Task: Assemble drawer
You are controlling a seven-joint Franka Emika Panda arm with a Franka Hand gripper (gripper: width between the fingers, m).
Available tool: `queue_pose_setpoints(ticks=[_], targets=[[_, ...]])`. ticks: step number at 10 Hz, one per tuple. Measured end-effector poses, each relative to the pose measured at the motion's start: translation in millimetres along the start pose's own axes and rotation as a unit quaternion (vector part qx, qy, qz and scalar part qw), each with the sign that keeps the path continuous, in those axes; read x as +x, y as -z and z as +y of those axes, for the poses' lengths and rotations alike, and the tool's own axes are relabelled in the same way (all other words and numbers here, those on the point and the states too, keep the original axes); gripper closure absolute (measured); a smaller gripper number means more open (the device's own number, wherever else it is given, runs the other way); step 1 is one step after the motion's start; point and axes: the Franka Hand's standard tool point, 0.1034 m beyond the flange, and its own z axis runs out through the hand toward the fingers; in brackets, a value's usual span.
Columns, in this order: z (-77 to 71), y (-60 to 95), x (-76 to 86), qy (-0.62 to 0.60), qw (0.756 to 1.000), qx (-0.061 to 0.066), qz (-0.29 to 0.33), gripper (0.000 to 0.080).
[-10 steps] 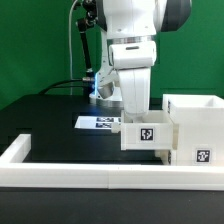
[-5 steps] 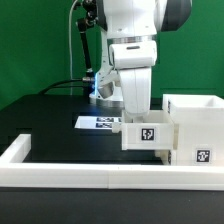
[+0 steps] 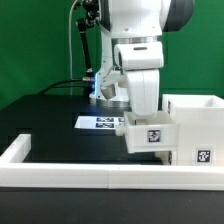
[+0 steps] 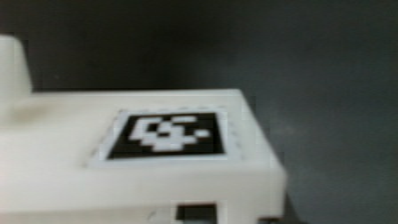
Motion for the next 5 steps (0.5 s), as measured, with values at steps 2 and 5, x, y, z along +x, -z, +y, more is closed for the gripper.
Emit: queue_pose_setpoints(ticks=[2,5], targets=[[0.0,0.0,-0.9,-0.002,1.0,0.0,0.0,0.0755],[-0.1,0.0,-0.3,0.001,1.0,0.0,0.0,0.0755]])
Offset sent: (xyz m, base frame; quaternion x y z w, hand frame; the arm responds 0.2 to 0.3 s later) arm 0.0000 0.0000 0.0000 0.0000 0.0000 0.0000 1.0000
